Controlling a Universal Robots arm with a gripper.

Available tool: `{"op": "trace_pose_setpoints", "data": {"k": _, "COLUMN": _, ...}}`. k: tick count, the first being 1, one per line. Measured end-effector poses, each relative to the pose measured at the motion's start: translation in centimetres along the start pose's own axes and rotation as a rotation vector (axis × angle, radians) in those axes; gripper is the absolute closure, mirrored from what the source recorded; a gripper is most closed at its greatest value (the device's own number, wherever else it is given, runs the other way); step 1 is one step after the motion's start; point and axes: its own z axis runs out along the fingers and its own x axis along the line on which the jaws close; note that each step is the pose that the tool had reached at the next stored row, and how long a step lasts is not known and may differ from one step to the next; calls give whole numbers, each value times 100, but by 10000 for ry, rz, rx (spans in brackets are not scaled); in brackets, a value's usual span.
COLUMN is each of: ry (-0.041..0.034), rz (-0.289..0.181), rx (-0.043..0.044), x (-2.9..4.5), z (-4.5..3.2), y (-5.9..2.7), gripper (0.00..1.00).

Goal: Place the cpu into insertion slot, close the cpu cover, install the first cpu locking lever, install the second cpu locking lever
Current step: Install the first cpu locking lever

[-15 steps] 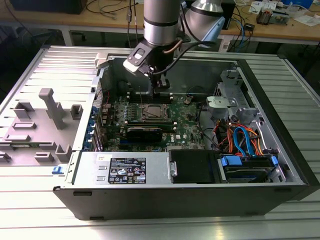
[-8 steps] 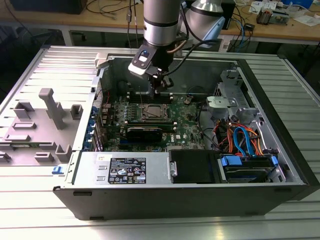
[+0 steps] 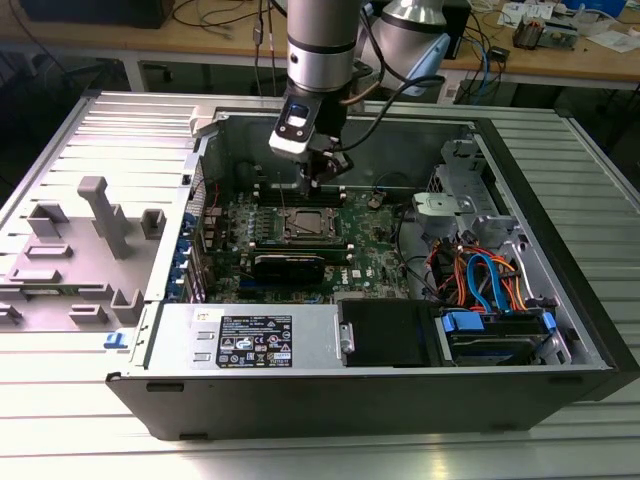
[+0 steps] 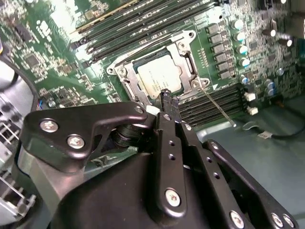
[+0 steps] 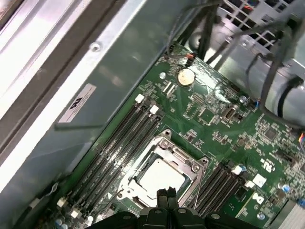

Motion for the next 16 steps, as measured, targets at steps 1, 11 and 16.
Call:
{"op": "trace_pose_setpoints", "data": {"k": 1, "ry": 0, "rz": -325, "rx": -2, "x": 0, "z": 0, "y": 0, "gripper": 89}}
{"op": "trace_pose_setpoints", "data": {"k": 11, "ry": -2, "rz": -2878, "rx": -19, "x": -1, "z": 2, "y": 1, "gripper": 89}}
{"op": "trace_pose_setpoints", "data": {"k": 16, "ry": -4, "rz": -3463, "rx": -21, "x": -1, "z": 2, "y": 1, "gripper": 89}}
